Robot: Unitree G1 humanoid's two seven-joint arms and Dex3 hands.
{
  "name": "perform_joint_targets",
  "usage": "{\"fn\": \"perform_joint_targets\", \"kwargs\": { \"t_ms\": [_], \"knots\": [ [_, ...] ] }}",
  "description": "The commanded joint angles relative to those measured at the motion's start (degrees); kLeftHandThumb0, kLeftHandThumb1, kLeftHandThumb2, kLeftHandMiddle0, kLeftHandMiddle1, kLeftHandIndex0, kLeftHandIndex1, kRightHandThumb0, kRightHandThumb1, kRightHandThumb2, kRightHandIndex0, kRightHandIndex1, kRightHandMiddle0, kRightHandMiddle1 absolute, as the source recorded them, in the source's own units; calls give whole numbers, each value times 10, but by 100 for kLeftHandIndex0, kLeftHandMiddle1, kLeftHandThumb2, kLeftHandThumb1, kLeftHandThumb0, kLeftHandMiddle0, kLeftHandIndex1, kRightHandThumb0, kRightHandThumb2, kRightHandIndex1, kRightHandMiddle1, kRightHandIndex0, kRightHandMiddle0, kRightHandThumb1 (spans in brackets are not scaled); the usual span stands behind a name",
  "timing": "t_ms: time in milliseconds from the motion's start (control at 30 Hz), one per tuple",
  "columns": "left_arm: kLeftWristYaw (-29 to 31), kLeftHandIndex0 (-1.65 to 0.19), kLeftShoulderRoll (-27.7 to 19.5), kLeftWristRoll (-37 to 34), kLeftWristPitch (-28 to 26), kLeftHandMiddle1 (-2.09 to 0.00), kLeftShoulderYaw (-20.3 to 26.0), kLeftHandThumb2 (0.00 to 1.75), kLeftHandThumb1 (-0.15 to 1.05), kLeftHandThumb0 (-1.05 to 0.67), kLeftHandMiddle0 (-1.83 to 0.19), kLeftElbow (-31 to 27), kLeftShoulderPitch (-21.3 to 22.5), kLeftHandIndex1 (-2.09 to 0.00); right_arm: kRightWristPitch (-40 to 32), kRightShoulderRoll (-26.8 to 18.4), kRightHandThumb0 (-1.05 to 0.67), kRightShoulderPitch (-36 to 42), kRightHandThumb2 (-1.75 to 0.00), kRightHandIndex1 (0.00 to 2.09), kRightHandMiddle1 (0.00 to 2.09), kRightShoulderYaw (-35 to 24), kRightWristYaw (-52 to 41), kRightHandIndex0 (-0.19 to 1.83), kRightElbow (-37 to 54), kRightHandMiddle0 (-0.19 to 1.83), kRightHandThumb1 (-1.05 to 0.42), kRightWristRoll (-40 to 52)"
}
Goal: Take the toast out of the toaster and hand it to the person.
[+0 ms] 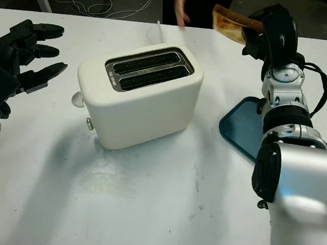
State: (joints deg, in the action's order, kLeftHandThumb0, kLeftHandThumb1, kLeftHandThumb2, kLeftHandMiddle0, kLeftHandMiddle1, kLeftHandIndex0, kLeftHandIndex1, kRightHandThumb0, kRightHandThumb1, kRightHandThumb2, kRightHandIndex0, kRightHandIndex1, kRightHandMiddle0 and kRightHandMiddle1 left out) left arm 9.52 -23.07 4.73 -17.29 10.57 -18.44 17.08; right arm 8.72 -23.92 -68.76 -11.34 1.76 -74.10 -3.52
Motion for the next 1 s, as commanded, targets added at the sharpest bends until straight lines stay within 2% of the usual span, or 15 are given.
{"fn": "perform_joint_targets", "kwargs": {
  "t_ms": [0,167,800,933,967],
  "knots": [
    [-1,-31,-3,1,0,-99,3,13,92,-25,-16,-5,-7,-60,-3,5,-4,9,-44,175,175,-4,4,68,-2,29,-92,7],
    [-4,-31,-1,2,0,-100,3,13,92,-24,-17,-5,-8,-60,6,6,0,11,-47,175,175,8,10,74,-3,41,-92,-4],
    [-2,-31,-2,1,1,-99,4,13,92,-25,-17,-4,-9,-59,8,6,1,10,-44,175,175,11,1,72,-4,34,-92,0],
    [-3,-31,-2,2,-3,-99,3,12,92,-25,-17,-6,-10,-59,1,0,-5,11,-42,175,175,34,-16,72,-6,43,-92,-20],
    [-4,-31,-2,3,0,-99,3,12,92,-26,-17,-4,-10,-59,3,-2,-15,12,-32,173,163,45,-17,65,-6,41,-92,-30]
  ]
}}
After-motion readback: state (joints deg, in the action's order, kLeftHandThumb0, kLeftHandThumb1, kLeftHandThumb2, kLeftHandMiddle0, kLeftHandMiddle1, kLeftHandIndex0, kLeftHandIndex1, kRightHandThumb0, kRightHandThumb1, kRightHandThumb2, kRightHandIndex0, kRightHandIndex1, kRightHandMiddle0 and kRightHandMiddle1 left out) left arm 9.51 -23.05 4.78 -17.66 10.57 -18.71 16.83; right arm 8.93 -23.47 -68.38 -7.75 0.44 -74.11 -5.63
